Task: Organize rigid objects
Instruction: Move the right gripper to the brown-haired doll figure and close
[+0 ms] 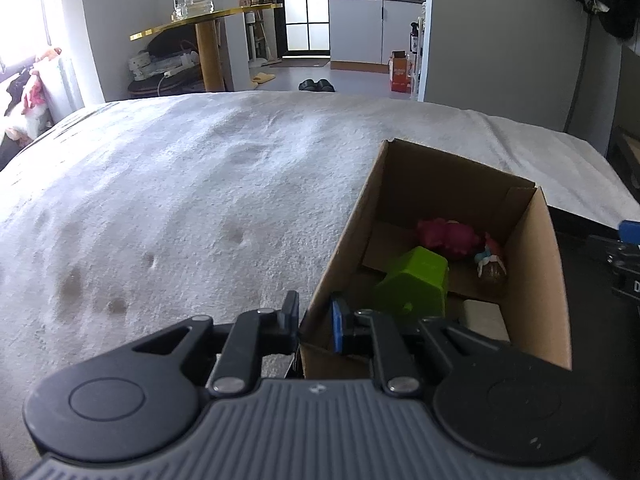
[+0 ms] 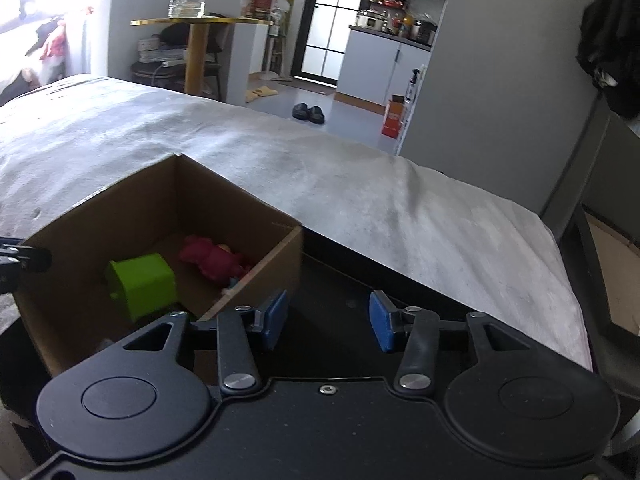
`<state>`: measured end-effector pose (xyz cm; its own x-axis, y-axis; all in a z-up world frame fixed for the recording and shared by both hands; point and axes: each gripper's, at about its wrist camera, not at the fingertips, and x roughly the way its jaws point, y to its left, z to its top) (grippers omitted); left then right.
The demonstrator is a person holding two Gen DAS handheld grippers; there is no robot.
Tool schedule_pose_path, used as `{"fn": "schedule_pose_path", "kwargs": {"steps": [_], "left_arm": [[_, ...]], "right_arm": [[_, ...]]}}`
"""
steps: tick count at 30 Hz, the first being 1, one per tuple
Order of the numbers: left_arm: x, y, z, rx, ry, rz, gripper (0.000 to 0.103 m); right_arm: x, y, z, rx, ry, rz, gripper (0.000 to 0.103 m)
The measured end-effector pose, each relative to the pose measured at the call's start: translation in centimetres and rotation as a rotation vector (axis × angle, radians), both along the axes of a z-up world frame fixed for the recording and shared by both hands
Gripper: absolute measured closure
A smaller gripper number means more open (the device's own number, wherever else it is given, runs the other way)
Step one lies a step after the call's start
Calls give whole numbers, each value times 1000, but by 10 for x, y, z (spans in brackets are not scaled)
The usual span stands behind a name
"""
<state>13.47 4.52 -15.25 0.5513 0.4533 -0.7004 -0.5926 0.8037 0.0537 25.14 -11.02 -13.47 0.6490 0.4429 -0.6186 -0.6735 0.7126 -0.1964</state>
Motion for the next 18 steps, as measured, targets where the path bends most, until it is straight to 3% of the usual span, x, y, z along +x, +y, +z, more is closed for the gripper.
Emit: {"fn": "schedule_pose_path", "kwargs": {"steps": [9,12,14,18], "left_arm": [[8,-8,1,56,24,25,84],[10,-11,3,61,20,28,68],[12,-13,4,70,21,28,52],[14,-13,5,88,37,36,42]], "right_arm": [[18,-28,-10,1,23,-68,50],[24,-36,-15,-5,27,-89,49],[29,-43,-18,-6,31,-98,49],[40,-54,-25,-21,29,-126,48]]}}
